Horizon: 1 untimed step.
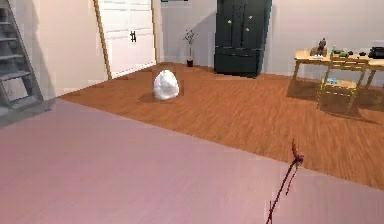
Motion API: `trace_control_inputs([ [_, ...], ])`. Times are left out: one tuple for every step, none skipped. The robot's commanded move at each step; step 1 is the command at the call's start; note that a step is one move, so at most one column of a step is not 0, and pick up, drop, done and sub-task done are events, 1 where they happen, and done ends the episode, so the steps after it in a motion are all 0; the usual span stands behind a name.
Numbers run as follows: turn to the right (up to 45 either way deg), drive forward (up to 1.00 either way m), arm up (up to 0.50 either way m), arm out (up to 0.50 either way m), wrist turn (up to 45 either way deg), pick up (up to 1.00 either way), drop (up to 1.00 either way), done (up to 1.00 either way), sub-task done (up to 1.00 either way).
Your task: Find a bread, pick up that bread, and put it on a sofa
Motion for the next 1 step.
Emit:
trace_control_inputs([
  [-21.0, 0.0, 0.0, 0.0, 0.0, 0.0, 0.0, 0.0, 0.0],
])
